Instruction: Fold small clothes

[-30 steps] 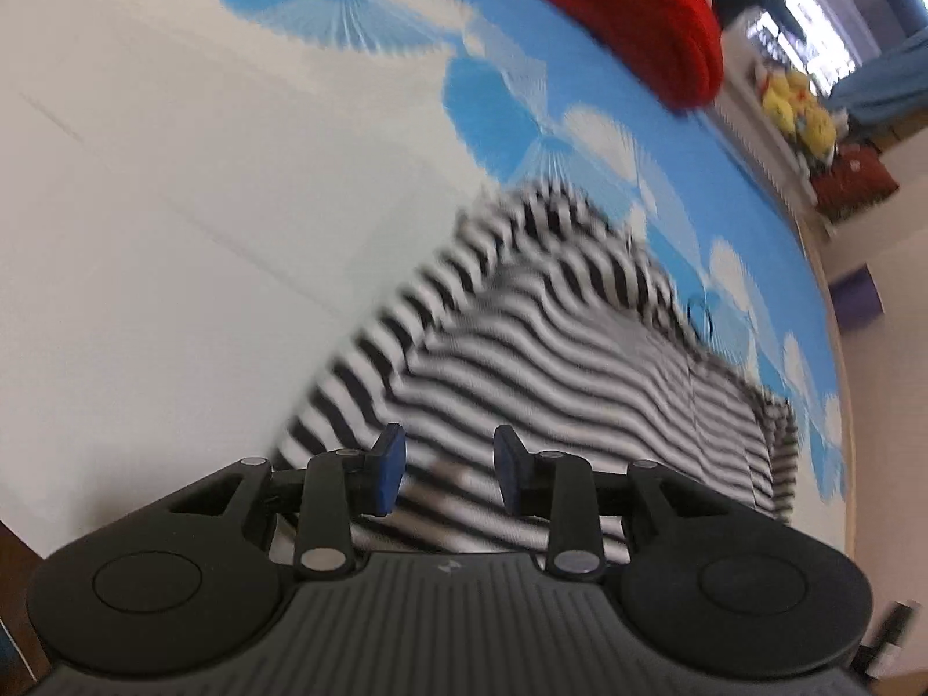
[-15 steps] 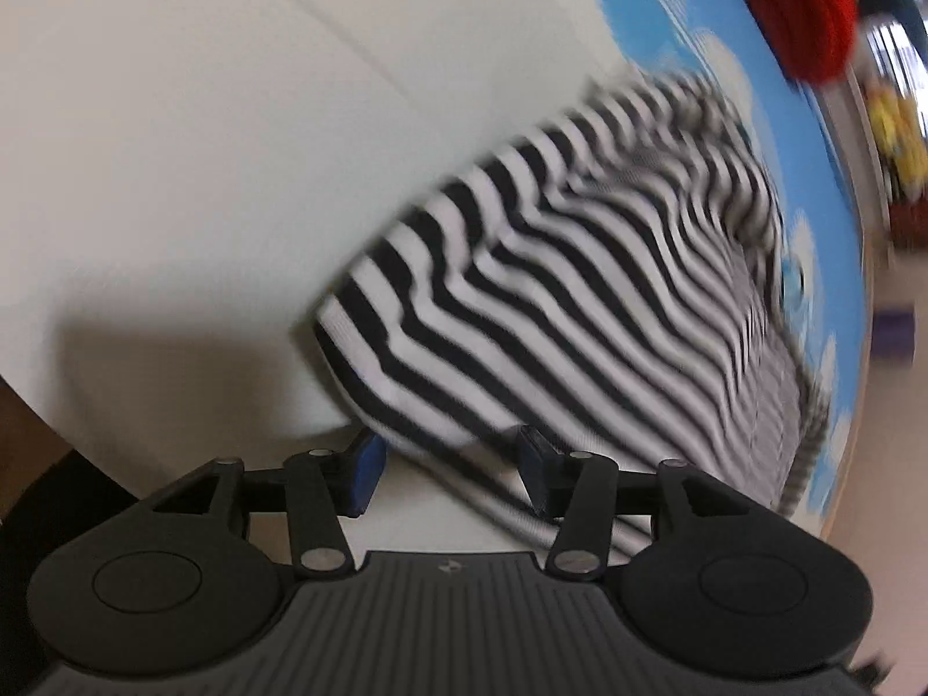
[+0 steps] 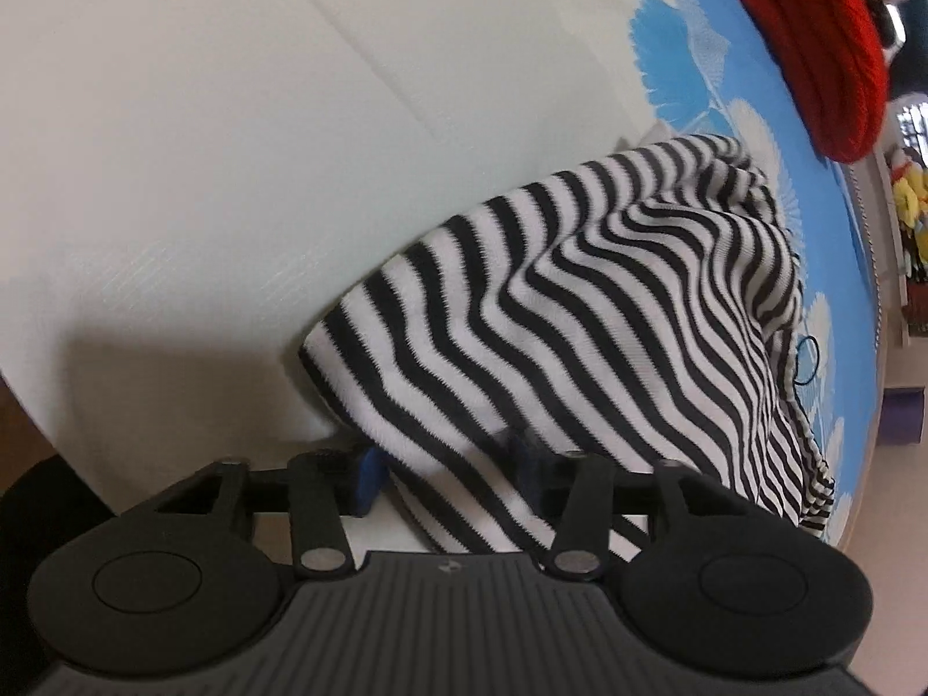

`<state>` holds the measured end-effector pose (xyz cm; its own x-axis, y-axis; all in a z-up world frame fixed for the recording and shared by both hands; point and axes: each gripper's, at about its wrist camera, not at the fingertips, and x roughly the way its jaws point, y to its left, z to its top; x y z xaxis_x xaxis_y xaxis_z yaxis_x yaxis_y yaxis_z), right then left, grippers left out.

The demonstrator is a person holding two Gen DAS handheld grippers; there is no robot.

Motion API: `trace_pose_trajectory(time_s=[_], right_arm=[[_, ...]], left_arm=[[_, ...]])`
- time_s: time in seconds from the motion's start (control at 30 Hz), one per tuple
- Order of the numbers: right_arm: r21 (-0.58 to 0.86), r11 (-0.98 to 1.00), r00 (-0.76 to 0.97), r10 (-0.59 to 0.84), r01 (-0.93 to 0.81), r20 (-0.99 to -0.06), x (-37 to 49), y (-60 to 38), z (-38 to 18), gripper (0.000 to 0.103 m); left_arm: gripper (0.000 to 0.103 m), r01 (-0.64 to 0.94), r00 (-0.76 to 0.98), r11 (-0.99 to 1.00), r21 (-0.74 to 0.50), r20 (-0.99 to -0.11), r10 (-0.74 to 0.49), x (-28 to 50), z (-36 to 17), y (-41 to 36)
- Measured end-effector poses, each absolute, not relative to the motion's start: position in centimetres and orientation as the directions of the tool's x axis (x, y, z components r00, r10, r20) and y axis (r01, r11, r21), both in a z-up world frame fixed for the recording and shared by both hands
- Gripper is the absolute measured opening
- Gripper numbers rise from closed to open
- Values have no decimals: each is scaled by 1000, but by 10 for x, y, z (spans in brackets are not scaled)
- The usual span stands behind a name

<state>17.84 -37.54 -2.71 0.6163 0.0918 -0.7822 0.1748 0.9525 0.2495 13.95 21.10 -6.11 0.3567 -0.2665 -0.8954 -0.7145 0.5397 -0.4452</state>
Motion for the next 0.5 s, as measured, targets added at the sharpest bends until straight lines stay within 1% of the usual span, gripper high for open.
trace_pose_trajectory(time_s=[0.03,0.07,0.1,0.17,0.27,0.33,0.43,0.5], right_arm=[[250,952,617,92,175,-782,178,-376,-27,41],[249,952,618,90,176,-781,176,-376,-26,41],[247,953,620,87,177,-780,175,-377,-26,41],[248,952,624,85,180,-777,174,-378,-24,41],[257,948,633,82,190,-770,174,-379,-22,41],[265,944,639,81,198,-765,173,-379,-21,41],[274,940,646,80,205,-759,176,-376,-20,41],[281,938,646,86,204,-758,179,-374,-19,41]], left_arm=[[24,-701,366,554,-449,-893,-260,140,-59,210],[14,-690,378,560,-458,-888,-261,140,-57,210],[11,-675,394,567,-473,-880,-265,139,-53,210],[10,-639,431,598,-484,-869,-244,137,-42,210],[9,-576,512,627,-524,-830,-224,129,-22,215],[9,-545,536,656,-522,-818,-206,122,-12,219],[9,-563,503,672,-482,-844,-184,112,-7,228],[9,-581,441,698,-419,-883,-163,107,-3,231]])
